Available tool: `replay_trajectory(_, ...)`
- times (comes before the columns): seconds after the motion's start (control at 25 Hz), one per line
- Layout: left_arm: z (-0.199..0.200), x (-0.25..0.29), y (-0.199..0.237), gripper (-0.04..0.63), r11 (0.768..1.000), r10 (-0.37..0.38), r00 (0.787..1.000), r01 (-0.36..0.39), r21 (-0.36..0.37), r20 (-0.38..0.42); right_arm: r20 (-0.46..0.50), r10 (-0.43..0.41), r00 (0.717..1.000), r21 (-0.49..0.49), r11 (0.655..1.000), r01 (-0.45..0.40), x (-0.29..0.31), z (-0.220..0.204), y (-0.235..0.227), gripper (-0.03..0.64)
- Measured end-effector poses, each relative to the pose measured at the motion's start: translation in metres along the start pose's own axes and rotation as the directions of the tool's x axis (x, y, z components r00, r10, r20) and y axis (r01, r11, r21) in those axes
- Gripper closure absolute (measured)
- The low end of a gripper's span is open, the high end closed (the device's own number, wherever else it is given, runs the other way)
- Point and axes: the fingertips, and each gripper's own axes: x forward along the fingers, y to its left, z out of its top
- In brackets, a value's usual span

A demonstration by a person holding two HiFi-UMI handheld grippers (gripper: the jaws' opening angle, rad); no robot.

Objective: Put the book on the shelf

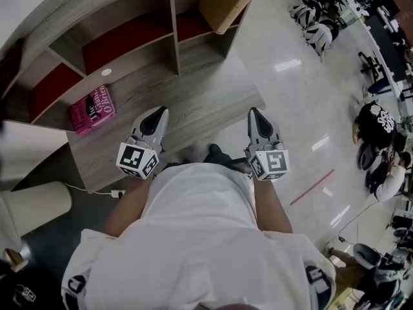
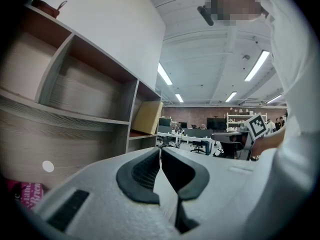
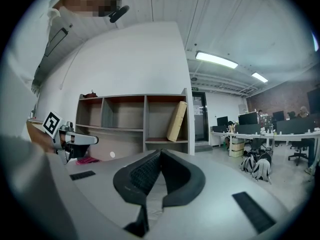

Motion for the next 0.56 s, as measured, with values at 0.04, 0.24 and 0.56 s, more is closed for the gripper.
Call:
replay_trajectory(0.04,0.000,0.001,0.000,0.571,1.000,-0.002,1.000,0.002,0.000,0.000,-0.002,-0.001,1.000,0.001,1.000,0.001,0.000,-0.001,0.000,0.601)
replay_trajectory(0.24,0.004,0.000,0.006,0.571,1.000,0.010,1.000,-0.010,0.021,-0.003,0.003,-0.010,1.000,0.001,1.000,0.010,-0.002,0.002,-0.006,0.603)
replay_trajectory(0.56,0.004,-0.017,0.017,0.571,0.996,0.063,0.997,-0.060,0.062,-0.039,-0.028,-0.014,1.000,0.003,1.000,0.014,-0.032,-0.005,-0.011,0.603)
